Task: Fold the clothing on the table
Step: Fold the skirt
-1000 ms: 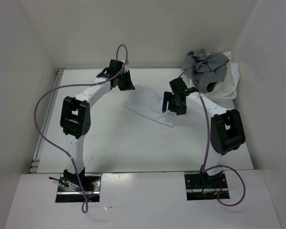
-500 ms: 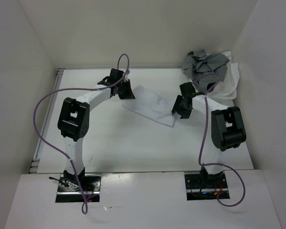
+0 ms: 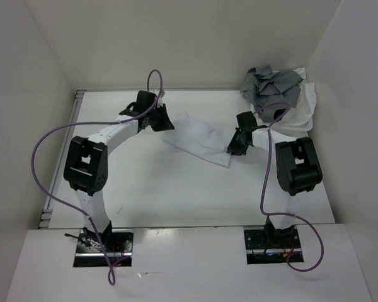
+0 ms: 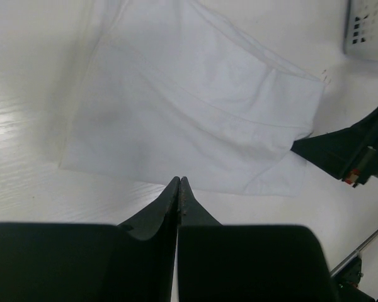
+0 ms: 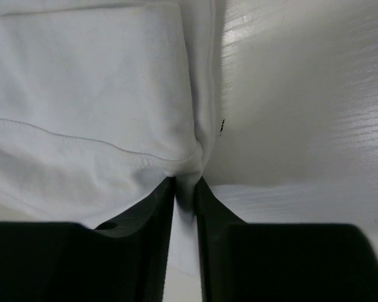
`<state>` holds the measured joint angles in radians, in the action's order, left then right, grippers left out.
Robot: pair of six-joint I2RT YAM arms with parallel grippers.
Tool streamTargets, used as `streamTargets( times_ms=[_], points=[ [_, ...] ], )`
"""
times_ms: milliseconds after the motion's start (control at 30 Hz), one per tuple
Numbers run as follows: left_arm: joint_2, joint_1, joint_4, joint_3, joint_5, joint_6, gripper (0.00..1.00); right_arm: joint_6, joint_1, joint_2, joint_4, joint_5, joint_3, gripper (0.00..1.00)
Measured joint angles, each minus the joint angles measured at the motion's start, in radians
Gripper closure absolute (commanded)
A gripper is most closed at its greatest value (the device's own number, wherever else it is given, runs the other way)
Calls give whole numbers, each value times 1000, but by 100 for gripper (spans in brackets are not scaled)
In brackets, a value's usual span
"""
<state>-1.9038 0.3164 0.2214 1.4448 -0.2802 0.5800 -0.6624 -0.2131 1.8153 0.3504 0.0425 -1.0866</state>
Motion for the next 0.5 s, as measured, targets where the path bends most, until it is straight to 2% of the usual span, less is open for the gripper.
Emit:
streamTargets(
  times_ms=[100, 300, 500],
  points=[
    [46, -9, -10, -6, 1, 3, 100, -6, 0, 2, -13, 12, 4, 100],
    [154, -15, -27, -74, 10, 3, 100, -10, 0, -15, -34, 26, 33, 100],
    [247, -15, -30, -158, 16, 8, 100, -9, 0, -163, 61, -19, 101, 100]
  ],
)
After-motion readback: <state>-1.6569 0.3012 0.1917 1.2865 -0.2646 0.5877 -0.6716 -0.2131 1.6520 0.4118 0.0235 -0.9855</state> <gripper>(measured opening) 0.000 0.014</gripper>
